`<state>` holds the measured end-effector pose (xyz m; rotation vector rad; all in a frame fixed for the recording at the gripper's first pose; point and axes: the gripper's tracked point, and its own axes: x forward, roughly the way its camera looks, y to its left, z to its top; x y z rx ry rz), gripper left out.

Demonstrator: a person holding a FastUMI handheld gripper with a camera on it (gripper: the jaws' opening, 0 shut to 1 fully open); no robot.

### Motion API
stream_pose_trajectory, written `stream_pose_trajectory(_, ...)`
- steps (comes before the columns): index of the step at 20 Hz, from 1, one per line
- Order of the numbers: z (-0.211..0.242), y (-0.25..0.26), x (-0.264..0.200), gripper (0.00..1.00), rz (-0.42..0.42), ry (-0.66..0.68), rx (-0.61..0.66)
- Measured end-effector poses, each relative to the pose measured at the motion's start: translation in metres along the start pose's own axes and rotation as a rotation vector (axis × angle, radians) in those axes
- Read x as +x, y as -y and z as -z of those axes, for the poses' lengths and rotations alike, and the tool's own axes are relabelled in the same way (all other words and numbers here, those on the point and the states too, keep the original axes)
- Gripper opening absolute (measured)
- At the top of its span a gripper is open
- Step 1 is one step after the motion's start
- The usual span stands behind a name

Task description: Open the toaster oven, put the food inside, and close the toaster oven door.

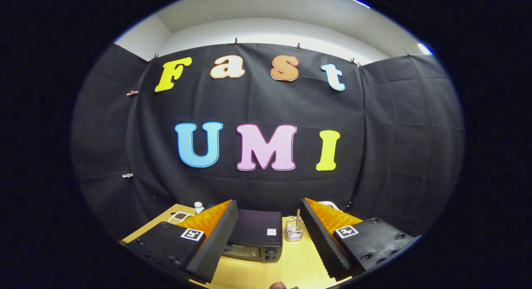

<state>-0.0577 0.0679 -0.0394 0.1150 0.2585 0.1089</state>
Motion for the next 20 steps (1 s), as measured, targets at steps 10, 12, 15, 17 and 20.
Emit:
stream_pose_trajectory(10, 0.001, 0.020, -0.002, 0.98, 0.045, -0.006, 0.001)
stream_pose_trajectory(12, 0.004, 0.019, -0.003, 0.98, 0.045, -0.012, 0.001)
stream_pose_trajectory(15, 0.006, 0.021, -0.003, 0.98, 0.050, -0.017, 0.001)
stream_pose_trajectory(17, 0.004, 0.020, -0.003, 0.98, 0.050, -0.012, 0.004)
stream_pose_trajectory(20, -0.002, 0.022, 0.002, 0.98, 0.052, -0.014, 0.005)
